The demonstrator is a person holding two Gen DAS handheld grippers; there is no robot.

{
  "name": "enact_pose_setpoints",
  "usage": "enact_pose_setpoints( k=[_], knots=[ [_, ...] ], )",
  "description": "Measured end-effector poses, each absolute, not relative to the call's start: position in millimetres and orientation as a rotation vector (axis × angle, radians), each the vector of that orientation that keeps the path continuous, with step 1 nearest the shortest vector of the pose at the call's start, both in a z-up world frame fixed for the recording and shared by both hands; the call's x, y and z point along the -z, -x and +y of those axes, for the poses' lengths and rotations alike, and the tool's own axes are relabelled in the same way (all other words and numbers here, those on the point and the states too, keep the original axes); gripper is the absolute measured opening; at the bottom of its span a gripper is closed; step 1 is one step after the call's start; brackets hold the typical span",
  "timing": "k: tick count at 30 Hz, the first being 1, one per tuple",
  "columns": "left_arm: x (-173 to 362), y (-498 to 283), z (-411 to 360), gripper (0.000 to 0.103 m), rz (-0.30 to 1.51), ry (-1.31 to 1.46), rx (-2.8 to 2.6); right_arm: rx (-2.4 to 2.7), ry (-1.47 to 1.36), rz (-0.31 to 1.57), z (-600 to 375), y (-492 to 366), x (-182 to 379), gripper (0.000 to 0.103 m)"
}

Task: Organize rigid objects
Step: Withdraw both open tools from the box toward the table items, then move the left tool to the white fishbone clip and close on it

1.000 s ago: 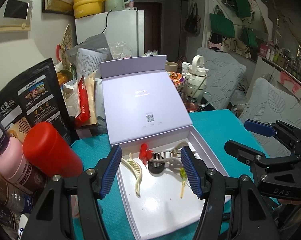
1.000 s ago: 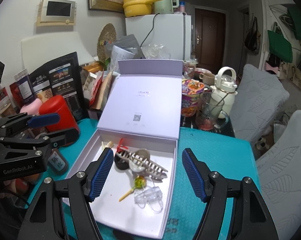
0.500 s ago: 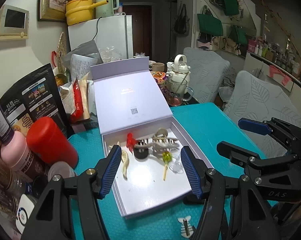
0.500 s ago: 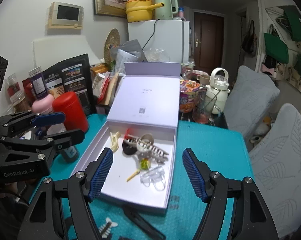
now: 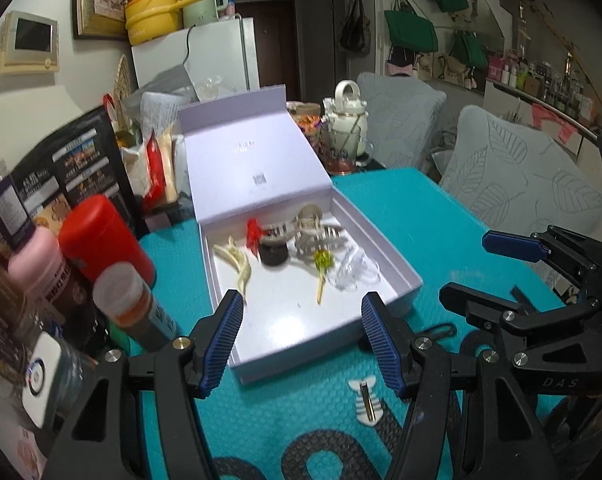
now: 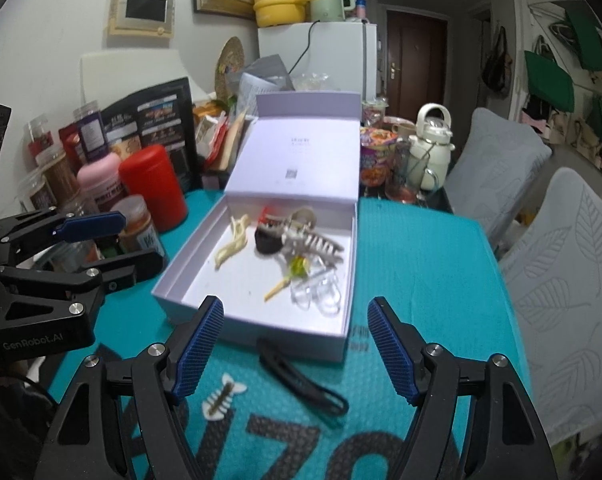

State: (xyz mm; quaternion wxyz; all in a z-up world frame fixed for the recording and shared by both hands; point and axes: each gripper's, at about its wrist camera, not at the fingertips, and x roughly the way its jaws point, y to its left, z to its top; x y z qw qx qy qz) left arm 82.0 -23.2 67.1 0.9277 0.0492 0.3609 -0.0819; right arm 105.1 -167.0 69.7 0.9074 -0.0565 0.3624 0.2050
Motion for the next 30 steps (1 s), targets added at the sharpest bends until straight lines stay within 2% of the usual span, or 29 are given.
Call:
enact_pose_setpoints(
  k=[13,30],
  knots=[
    [-17,-64,-24,0.061,0.845,-0.051,0.227,-0.411,0.096,0.817,-172,-82,-28,0.077],
    [37,-69,-35,0.061,0.966,0.038,0.291,-0.396,0.055,0.93,-185,-104,31,0.077]
  ],
)
